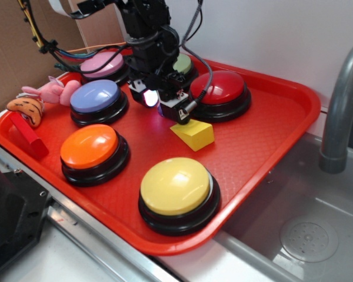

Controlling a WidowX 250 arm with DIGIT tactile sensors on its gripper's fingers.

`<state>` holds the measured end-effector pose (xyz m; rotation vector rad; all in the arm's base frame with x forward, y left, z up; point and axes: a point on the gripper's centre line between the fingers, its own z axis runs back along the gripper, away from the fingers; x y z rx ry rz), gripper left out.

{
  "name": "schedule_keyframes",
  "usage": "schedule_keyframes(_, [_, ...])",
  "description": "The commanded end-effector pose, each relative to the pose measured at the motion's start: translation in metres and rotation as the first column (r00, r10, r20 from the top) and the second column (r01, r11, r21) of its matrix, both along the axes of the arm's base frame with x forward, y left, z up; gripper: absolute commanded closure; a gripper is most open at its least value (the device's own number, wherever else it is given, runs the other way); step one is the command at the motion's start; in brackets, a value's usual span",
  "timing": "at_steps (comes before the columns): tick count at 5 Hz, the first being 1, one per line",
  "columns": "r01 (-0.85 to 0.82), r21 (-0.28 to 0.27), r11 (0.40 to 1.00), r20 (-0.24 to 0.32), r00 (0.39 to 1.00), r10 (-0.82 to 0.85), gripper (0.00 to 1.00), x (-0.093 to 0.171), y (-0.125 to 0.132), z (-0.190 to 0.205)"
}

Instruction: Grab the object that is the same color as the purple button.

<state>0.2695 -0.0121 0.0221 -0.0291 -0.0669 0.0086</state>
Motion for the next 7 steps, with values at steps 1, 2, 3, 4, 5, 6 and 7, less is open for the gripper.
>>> schedule_keyframes(1, [-0.023,0.014,1.0,0.035,0.999,0.022,0.96,0.005,0.008,0.004])
schedule_keyframes(2, [-0.044,0.057,0.997,0.015,0.999,0.043,0.99,0.005,0.006,0.01])
schedule_keyframes(3, [-0.027,0.147,0.989,-0.056,0.998,0.035,1.0,0.006,-0.001,0.048])
schedule_keyframes(4, [-0.069,0.196,0.978,-0.091,0.992,0.088,1.0,-0.001,-0.001,0.088])
schedule_keyframes(5, [-0.081,0.13,0.988,-0.089,0.992,0.093,1.0,-0.017,0.01,0.118])
schedule_keyframes(6, [-0.078,0.112,0.991,-0.053,0.995,0.085,1.0,-0.028,0.014,0.132])
schedule_keyframes(7, [-0.119,0.098,0.988,-0.07,0.989,0.127,1.0,-0.038,0.021,0.137])
